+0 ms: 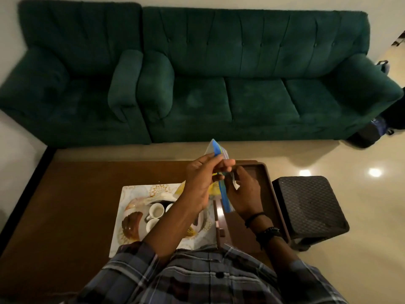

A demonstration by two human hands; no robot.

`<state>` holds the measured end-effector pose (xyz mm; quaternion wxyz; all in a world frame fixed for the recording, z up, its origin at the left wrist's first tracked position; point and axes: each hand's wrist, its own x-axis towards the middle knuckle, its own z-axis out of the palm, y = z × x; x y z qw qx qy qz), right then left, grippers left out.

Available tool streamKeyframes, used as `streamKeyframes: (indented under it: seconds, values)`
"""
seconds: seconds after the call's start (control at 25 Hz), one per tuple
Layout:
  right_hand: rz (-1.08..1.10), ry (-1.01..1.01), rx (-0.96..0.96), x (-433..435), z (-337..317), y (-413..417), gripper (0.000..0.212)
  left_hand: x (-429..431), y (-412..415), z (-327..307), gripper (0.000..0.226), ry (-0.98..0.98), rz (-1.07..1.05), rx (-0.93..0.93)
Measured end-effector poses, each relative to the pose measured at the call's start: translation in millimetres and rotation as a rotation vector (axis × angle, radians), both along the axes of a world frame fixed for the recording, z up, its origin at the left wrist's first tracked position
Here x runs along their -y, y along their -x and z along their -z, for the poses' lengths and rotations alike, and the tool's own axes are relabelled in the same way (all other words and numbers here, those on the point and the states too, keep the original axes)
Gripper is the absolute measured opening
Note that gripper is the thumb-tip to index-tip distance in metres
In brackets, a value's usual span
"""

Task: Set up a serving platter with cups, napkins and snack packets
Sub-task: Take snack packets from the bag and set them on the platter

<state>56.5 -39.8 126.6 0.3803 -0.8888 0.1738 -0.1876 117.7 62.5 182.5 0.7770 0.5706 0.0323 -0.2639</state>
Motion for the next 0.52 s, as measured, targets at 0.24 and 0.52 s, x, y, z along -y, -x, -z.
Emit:
streamKeyframes:
  seconds: [0.24, 0.52]
  values:
    - [-0.062, -0.211, -0.001, -3.3, -1.0, -2.2, 0.023, -9.9, -3.9, 16.3, 0.016, -0.297, -0.173, 0.118]
    - [-0.097, -0.529, 0.075, 7.7, -2.7, -0.8, 0.023, -13.1, 7.3, 30.8, 0.01, -0.441, 0.002, 0.356]
